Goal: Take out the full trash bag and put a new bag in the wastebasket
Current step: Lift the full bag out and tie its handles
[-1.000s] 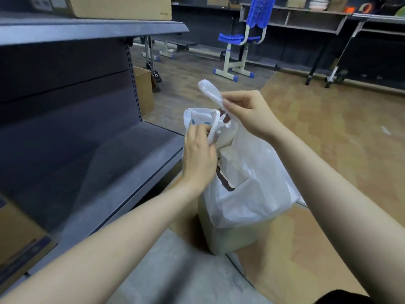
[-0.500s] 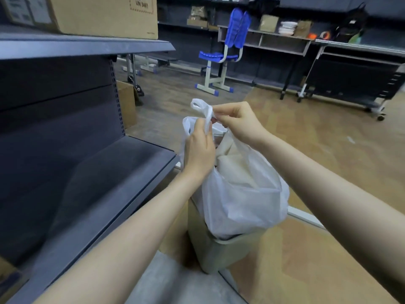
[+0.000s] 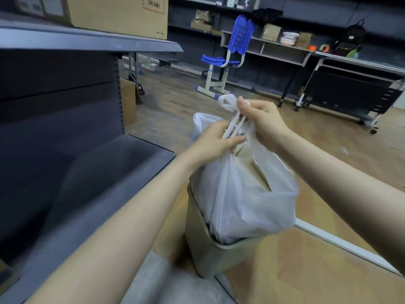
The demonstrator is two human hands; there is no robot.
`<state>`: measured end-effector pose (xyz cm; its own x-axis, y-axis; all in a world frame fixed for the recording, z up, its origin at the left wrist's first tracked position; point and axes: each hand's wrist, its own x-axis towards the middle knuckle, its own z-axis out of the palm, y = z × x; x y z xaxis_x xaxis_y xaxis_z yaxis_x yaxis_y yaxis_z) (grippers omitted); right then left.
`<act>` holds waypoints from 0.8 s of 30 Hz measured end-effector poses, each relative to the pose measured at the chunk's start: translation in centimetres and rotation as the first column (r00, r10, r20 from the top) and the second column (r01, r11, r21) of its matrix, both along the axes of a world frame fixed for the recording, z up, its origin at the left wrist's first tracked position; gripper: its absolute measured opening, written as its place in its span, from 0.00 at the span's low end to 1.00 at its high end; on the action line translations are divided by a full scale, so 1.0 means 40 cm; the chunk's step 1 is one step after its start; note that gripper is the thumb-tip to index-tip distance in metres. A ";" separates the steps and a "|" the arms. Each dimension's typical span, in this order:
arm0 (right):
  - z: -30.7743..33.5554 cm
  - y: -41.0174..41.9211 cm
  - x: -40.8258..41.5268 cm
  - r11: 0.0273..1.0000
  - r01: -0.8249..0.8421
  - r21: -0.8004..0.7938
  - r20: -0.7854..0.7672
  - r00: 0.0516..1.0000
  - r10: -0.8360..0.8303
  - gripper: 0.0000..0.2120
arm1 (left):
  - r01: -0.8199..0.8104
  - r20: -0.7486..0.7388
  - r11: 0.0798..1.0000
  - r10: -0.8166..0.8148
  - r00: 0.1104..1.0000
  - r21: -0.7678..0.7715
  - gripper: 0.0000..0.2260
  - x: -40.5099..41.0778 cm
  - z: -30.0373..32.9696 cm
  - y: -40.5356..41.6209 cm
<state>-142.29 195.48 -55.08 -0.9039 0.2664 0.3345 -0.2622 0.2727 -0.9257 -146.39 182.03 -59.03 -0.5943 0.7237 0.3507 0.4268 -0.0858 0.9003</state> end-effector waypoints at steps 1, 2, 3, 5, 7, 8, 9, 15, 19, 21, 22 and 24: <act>0.016 0.007 0.006 1.000 -0.013 0.007 0.012 1.000 0.013 0.20 | 0.090 0.053 0.996 -0.090 0.995 0.007 0.08 -0.011 0.001 -0.010; 0.032 0.012 0.014 0.998 -0.047 0.029 0.028 0.999 0.047 0.19 | 0.154 0.085 0.988 -0.154 0.984 0.009 0.09 -0.021 0.000 -0.021; 0.048 0.013 0.022 0.992 -0.114 0.054 0.057 0.992 0.111 0.18 | 0.185 0.098 0.983 -0.185 0.978 0.007 0.11 -0.034 -0.005 -0.029; 0.078 0.014 0.039 0.955 -0.259 0.147 0.159 0.959 0.235 0.15 | 0.200 0.141 0.979 -0.202 0.969 0.028 0.15 -0.053 -0.015 -0.038; 0.097 0.020 0.051 0.836 -0.293 0.465 0.267 0.946 0.183 0.12 | 0.152 0.222 0.986 -0.165 0.961 0.074 0.15 -0.067 -0.025 -0.032; 0.100 0.025 0.053 0.679 -0.266 0.685 0.270 0.957 0.102 0.10 | 0.117 0.259 0.989 -0.137 0.956 0.092 0.15 -0.070 -0.028 -0.028; 0.097 0.031 0.050 0.479 -0.209 0.853 0.210 0.976 0.052 0.09 | 0.090 0.301 0.990 -0.120 0.946 0.112 0.15 -0.071 -0.030 -0.023; 0.024 0.047 0.050 0.006 0.363 0.932 -0.358 0.916 0.183 0.06 | 0.086 0.584 0.982 -0.170 0.794 0.169 0.12 -0.045 -0.006 -0.018; -0.012 0.039 0.049 0.089 0.517 0.852 -0.524 0.833 0.179 0.14 | 0.114 0.388 0.989 -0.143 0.911 0.095 0.16 -0.028 -0.012 -0.010; -0.019 0.042 0.046 0.023 0.567 0.823 -0.554 0.793 0.252 0.19 | 0.147 0.379 0.985 -0.168 0.910 0.086 0.16 -0.021 -0.015 -0.013; -0.017 0.043 0.045 0.014 0.573 0.819 -0.555 0.786 0.273 0.18 | 0.156 0.379 0.984 -0.178 0.908 0.089 0.15 -0.023 -0.019 -0.016; -0.013 0.044 0.045 0.012 0.565 0.825 -0.542 0.785 0.299 0.13 | 0.174 0.344 0.981 -0.195 0.919 0.092 0.14 -0.028 -0.020 -0.019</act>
